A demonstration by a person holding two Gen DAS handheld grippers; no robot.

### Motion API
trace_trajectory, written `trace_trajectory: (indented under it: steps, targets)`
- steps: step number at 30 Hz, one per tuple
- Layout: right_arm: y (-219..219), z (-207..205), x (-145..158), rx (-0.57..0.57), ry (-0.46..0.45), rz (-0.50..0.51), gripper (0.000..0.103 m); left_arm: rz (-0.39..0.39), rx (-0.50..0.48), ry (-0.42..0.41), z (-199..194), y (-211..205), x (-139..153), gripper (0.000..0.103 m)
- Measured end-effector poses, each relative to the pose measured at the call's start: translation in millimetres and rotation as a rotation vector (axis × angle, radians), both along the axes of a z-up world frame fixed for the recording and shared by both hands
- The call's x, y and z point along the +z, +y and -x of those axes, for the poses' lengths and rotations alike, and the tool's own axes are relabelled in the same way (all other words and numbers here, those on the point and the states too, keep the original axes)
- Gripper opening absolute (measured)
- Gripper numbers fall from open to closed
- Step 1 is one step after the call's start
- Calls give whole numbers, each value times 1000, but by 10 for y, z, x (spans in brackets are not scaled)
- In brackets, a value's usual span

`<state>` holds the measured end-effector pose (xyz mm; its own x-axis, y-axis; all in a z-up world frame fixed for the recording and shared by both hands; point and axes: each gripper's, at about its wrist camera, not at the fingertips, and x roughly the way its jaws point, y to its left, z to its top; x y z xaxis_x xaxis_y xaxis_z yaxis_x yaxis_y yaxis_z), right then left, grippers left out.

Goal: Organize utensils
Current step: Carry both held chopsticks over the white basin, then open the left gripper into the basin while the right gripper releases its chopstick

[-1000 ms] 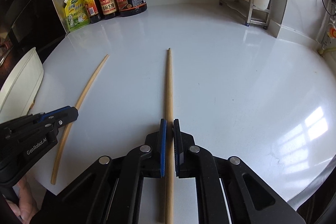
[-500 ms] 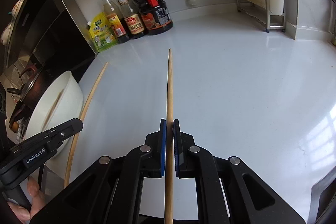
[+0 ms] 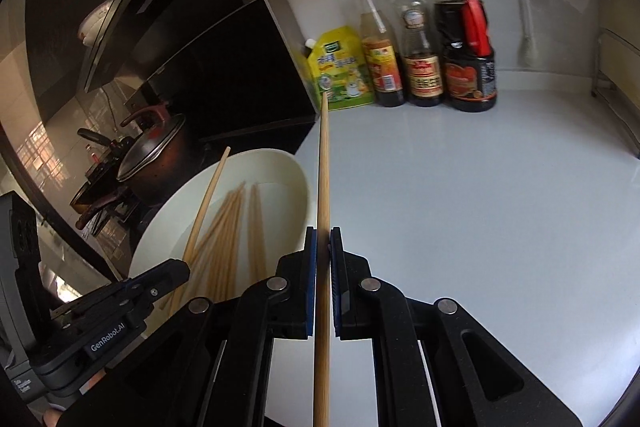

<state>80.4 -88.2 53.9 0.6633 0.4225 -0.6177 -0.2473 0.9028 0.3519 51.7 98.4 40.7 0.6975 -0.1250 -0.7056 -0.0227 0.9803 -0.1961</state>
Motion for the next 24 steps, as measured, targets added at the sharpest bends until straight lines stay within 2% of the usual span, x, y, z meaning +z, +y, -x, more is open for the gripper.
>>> trace_trajectory:
  steps: [5,11,16,24]
  targets:
    - [619,-270,-64,107,34,30,6,-2,78,15,-135,503,-68,7]
    - [1088,-506,-283,165,102,75,6,-1,115,44,-359,795,-177,7]
    - [1227,-591,-433,180,134,105,6,1,107,70,-466,848,-288,7]
    - [1258,-566,-462,178,132,126,7,-4,106,79,-519,854,-327,9]
